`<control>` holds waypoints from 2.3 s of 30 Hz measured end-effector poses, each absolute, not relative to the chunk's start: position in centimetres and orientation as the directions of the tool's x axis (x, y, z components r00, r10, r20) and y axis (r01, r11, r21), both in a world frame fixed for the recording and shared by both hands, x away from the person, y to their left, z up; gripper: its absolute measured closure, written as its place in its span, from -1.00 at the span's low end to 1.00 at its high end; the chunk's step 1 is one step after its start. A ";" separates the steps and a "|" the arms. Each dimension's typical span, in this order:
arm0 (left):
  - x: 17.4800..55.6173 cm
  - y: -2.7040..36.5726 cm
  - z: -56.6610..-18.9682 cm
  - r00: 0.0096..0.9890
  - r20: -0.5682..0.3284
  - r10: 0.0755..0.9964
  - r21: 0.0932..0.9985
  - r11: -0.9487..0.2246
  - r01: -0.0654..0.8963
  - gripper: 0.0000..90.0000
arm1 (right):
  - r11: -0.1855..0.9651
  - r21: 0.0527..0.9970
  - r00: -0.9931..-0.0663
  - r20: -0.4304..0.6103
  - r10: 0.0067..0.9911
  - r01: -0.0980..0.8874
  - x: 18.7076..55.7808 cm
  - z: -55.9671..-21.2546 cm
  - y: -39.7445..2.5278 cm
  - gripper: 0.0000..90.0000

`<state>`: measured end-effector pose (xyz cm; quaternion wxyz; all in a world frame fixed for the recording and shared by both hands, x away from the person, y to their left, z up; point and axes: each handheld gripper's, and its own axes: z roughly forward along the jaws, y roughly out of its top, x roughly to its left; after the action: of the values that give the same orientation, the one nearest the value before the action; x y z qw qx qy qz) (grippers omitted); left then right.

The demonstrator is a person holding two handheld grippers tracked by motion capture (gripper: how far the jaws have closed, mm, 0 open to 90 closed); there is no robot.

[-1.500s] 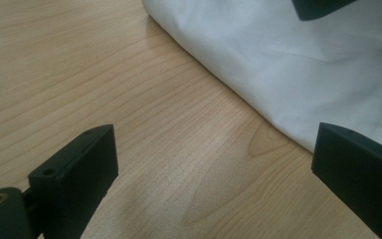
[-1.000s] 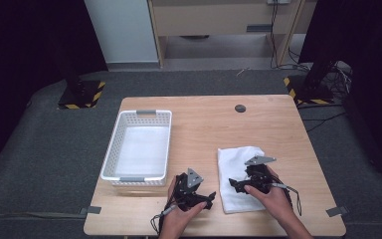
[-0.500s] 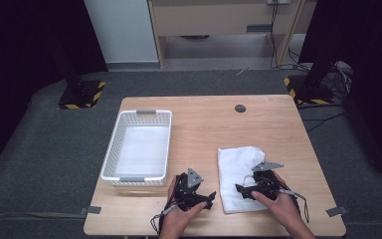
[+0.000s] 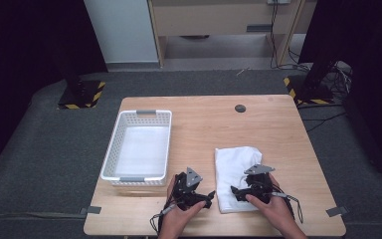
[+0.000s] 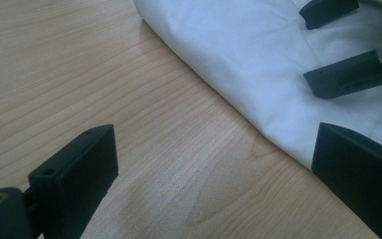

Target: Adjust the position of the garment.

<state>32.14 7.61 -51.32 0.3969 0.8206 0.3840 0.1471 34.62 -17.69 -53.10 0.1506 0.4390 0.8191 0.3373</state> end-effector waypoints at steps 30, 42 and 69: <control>32.1 8.1 -50.9 0.638 -0.059 0.768 0.771 -0.371 0.518 -0.90 | 0.389 0.700 -0.553 0.010 0.833 0.599 33.2 -53.4 -14.2 -0.83; 32.4 8.9 -51.0 0.617 -0.069 0.784 0.771 -0.351 0.532 -0.90 | 0.396 0.700 -0.560 0.007 0.829 0.595 32.7 -53.4 -13.2 -0.83; 32.3 8.7 -50.9 0.619 -0.062 0.783 0.771 -0.356 0.527 -0.90 | 0.389 0.712 -0.559 0.006 0.829 0.585 31.6 -53.6 -12.4 -0.82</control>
<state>32.30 8.72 -50.86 0.3967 0.8077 0.4055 0.1608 31.62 -12.37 -53.59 0.1787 0.4341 0.8141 0.3419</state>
